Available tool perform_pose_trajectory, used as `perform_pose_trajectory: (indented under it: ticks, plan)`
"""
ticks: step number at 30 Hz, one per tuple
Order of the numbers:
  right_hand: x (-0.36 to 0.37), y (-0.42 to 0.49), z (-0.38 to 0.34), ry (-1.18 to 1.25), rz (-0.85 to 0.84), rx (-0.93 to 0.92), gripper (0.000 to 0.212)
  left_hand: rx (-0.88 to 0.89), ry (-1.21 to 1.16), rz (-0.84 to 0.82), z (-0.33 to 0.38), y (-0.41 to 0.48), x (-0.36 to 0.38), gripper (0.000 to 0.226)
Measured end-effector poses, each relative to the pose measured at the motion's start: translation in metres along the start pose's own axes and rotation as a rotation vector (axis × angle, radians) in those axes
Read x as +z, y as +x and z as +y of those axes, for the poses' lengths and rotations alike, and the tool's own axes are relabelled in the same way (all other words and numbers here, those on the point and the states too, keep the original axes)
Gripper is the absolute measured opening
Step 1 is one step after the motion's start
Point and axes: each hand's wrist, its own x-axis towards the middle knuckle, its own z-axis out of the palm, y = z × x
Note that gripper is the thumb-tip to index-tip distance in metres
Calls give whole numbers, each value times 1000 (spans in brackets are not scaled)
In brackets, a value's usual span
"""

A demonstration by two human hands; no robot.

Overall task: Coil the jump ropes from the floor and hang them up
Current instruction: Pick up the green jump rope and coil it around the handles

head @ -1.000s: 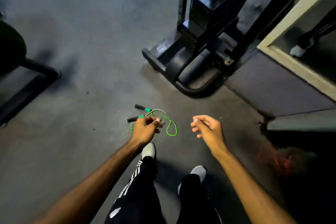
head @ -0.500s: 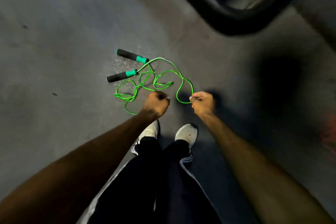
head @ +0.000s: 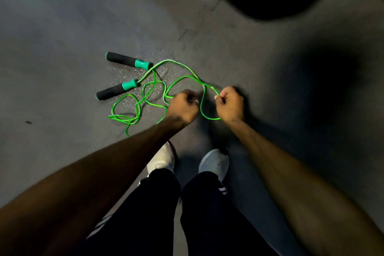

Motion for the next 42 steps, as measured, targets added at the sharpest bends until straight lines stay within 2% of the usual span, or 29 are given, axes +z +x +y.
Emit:
perform_pose_trajectory:
  ticks: [4, 6, 8, 12, 16, 22, 28, 30, 33, 38, 40, 42]
  plan:
    - [-68, -61, -64, 169, -125, -76, 21, 227, 256, 6, 59, -71, -49, 62]
    - [-109, -96, -103, 233, -162, -125, 27, 322, 403, -31, 91, -110, -78, 60]
    - [-159, -144, -148, 273, -188, -149, 25, 386, 470, -61, 128, -164, -115, 46]
    - [-240, -231, -215, 325, -189, -149, 23, 429, 398, -106, 182, -264, -168, 31]
    - [-317, -329, -275, 350, -107, -164, 25, 484, 246, -159, 223, -374, -212, 38]
    - [-393, -471, -310, 460, 23, -142, 14, 609, 237, -202, 226, -499, -269, 38]
    - [-398, -599, -320, 446, -125, -216, 10, 767, 186, -323, 213, -586, -296, 27]
    - [-385, -632, -333, 447, -36, -261, 5, 845, 151, -391, 212, -619, -301, 28]
    - [-385, -670, -340, 425, 200, -272, 7, 909, 158, -455, 206, -656, -315, 27]
    - [-427, -740, -305, 474, 501, -215, 18, 964, 218, -482, 186, -696, -338, 24]
    - [-434, -771, -293, 502, 556, -214, 21, 948, 165, -478, 176, -716, -339, 28]
    - [-422, -798, -293, 470, 467, -246, 11, 930, 102, -503, 166, -742, -331, 27]
